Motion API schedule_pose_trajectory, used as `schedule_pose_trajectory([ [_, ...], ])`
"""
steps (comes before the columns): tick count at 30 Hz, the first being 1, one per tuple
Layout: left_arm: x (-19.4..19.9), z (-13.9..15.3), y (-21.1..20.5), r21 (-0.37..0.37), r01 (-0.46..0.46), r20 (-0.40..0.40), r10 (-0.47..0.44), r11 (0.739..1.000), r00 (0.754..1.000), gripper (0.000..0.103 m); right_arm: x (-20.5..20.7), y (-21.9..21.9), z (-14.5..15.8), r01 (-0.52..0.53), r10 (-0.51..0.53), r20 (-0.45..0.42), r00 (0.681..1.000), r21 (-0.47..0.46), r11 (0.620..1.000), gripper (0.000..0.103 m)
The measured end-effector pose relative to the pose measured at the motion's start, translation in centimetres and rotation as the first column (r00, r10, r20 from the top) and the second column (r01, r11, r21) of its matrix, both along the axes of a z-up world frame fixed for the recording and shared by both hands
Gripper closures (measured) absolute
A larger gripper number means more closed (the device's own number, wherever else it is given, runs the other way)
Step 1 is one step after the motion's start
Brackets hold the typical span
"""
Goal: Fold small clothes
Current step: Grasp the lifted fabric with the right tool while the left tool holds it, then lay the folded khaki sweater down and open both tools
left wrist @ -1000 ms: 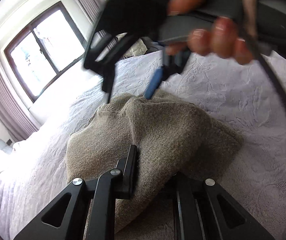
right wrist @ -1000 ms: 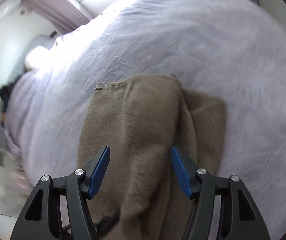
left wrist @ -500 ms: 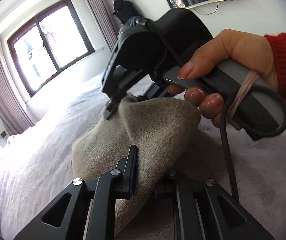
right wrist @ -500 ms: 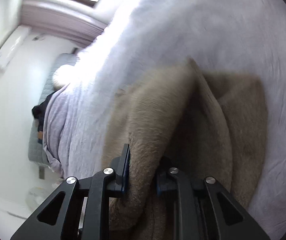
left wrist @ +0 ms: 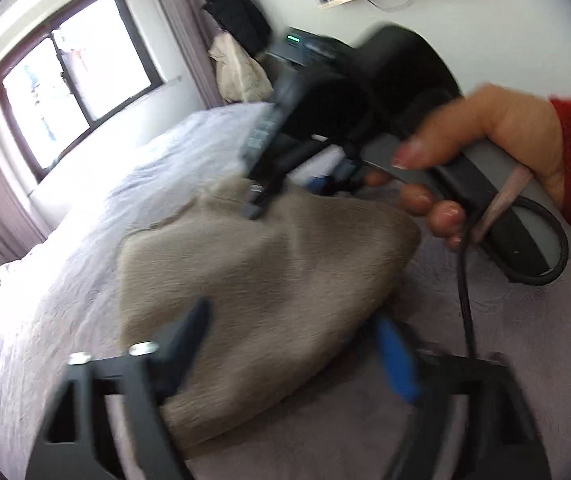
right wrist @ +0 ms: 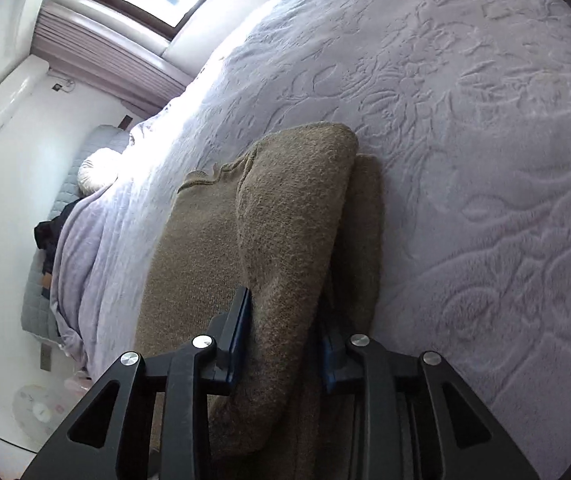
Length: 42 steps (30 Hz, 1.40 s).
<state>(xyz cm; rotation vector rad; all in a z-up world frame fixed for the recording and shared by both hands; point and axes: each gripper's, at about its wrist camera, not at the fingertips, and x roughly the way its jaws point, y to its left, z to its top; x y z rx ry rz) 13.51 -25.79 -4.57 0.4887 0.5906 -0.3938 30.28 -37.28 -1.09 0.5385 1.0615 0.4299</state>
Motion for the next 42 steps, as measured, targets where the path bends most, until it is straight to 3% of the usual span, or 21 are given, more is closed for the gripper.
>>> schedule_pose_trajectory([
  [3,-0.7,1.6,2.6,-0.068,0.003,-0.001,-0.003,0.998,1.0,0.013,-2.2,-1.2,1.4,0.018,-0.018,0.019,1.0,-0.006,1.0,0.062],
  [7,0.1,3.2,7.3,-0.137,-0.061,0.007,0.063,0.989,0.998,0.013,-6.5,-2.6,2.7,0.013,-0.016,0.046,0.999,0.06,0.998,0.06],
  [10,3.0,3.5,11.1,-0.209,-0.152,-0.09,0.136,0.966,0.987,0.013,-9.9,-2.5,2.7,-0.008,0.002,0.061,0.998,0.101,0.995,0.06],
  [13,5.4,2.9,13.2,-0.266,-0.264,-0.224,0.207,0.927,0.952,0.013,-12.1,-1.9,2.6,-0.025,0.018,0.09,0.996,0.075,0.997,0.06],
  [14,6.0,2.4,13.8,-0.29,-0.292,-0.277,0.212,0.911,0.937,0.013,-12.5,-1.6,2.4,-0.022,0.017,0.096,0.995,0.053,0.998,0.062],
  [15,6.6,1.7,14.2,-0.304,-0.314,-0.333,0.209,0.9,0.92,0.013,-12.8,-1.4,2.1,-0.017,0.014,0.095,0.995,0.034,0.999,0.078],
  [16,6.8,0.7,13.8,-0.299,-0.338,-0.381,0.213,0.893,0.9,0.013,-12.9,-1.0,2.1,-0.013,0.01,0.087,0.996,0.029,0.999,0.091],
  [17,7.5,-0.3,14.0,-0.271,-0.366,-0.405,0.239,0.89,0.882,0.013,-12.7,-0.6,1.9,-0.009,0.007,0.079,0.997,0.032,0.999,0.096],
  [19,6.5,-2.7,14.1,-0.203,-0.403,-0.404,0.299,0.892,0.865,0.013,-13.0,0.0,1.5,-0.008,0.004,0.08,0.997,0.047,0.999,0.096],
  [22,5.9,-5.1,15.6,-0.211,-0.416,-0.449,0.29,0.884,0.845,0.011,-13.1,0.8,-0.9,0.021,-0.02,0.029,0.999,-0.013,1.0,0.097],
  [26,5.3,-5.0,15.9,-0.214,-0.404,-0.437,0.283,0.889,0.854,0.011,-13.6,-1.6,-3.2,0.1,-0.1,-0.007,0.995,0.147,0.984,0.098],
  [30,4.1,-3.6,15.4,-0.167,-0.385,-0.386,0.299,0.908,0.873,0.011,-13.8,-0.4,-2.0,0.096,-0.097,0.017,0.995,0.085,0.992,0.097],
  [37,4.6,-3.4,16.4,-0.194,-0.433,-0.448,0.313,0.88,0.838,0.011,-14.8,-0.4,-1.1,0.138,-0.141,0.028,0.99,0.084,0.987,0.095],
  [42,3.9,-2.7,15.9,-0.174,-0.436,-0.424,0.332,0.883,0.843,0.011,-16.2,-2.0,-1.8,0.172,-0.173,0.012,0.985,0.06,0.983,0.092],
])
